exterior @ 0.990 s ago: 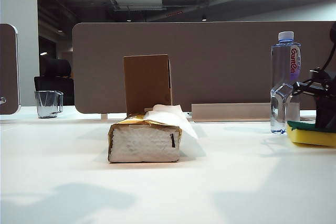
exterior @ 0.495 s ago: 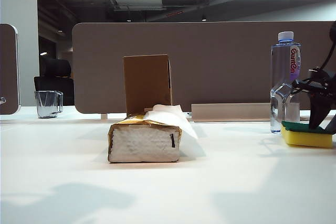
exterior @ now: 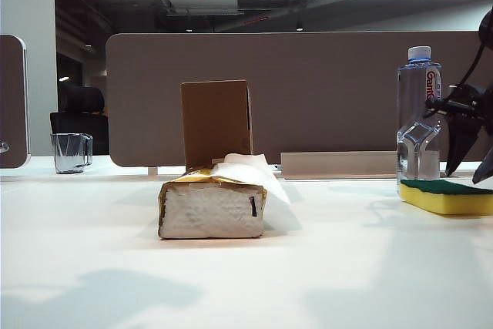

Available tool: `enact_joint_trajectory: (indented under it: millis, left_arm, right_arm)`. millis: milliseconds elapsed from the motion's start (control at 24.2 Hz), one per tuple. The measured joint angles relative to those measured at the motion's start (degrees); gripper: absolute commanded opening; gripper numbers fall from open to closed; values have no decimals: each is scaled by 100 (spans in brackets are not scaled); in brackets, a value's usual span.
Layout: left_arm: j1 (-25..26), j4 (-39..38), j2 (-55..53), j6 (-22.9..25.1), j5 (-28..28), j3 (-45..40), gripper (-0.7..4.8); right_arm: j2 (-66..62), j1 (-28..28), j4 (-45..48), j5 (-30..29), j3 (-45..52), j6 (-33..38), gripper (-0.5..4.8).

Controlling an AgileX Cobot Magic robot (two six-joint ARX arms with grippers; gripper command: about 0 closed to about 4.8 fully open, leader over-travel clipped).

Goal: Move the sponge from left to right to wipe the table, avoiding obstacles on the table, and finally reaching the bottle of mineral water.

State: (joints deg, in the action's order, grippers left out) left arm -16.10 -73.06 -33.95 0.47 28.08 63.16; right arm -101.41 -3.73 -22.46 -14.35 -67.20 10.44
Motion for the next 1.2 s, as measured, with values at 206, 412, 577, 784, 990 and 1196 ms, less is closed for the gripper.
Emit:
enact_joint_trajectory:
  millis: [206,412,577,784,990,1196]
  left_arm:
    - [0,52,0,0,0,0,246]
    - [0,219,0,22,-219,0,246]
    - [0,295,-2,157,-739,0,246]
    - [0,431,-2,247,-1207,0,246]
    - [0,446,-2,256,-1910,0,246]
    - [0,450,15,455,-2363,-2,246]
  right_arm:
    - [494,-2,-190,24,-2,-151,193]
    - [1397,-4,-409,39,-4,-334,193]
    - [1989,-4,-664,22,0,-511,193]
    - [2791,-4,-785,-289,321,-577,189]
    - [3143,-4,-1132,-697,671,-586,189]
    - [4116,-4,-1049,-734,1565,-625,175]
